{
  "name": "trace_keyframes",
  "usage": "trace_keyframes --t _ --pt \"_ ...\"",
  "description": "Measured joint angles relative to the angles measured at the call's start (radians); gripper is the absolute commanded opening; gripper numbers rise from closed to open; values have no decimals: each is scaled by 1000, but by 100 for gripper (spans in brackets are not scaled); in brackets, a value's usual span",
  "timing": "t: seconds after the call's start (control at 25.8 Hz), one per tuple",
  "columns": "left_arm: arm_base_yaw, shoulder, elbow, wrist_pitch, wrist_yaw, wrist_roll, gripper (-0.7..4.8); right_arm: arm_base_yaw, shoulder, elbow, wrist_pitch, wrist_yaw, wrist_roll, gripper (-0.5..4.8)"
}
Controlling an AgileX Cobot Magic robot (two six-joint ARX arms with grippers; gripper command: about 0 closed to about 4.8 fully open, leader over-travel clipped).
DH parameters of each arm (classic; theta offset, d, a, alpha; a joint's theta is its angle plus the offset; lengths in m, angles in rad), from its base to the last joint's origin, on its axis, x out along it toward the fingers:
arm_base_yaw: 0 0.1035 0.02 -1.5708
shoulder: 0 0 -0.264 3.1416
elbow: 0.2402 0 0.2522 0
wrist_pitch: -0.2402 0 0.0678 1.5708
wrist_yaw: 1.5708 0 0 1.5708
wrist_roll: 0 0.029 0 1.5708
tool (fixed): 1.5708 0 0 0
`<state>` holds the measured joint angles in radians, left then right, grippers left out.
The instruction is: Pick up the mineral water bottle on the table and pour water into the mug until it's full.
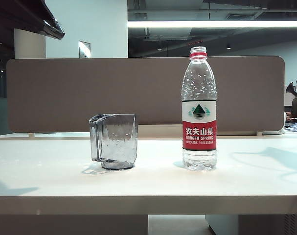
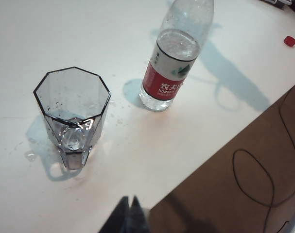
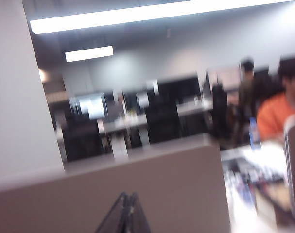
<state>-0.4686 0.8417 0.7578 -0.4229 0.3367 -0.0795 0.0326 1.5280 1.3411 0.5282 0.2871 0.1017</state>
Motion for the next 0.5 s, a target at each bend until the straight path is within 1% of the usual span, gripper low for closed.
trace_keyframes --t 0.23,0.27,0.43,0.47,0.5 --pt "0 0 0 0 0 0 -5 0 116 -264 91 0 3 4" --pt "0 0 0 0 0 0 -5 2 127 -351 128 0 20 4" --pt "0 0 0 0 0 0 -5 13 121 -534 265 1 118 3" --pt "0 0 0 0 0 0 -5 23 121 -616 327 0 131 3" --pt "0 0 0 0 0 0 -5 30 121 -661 366 0 134 4"
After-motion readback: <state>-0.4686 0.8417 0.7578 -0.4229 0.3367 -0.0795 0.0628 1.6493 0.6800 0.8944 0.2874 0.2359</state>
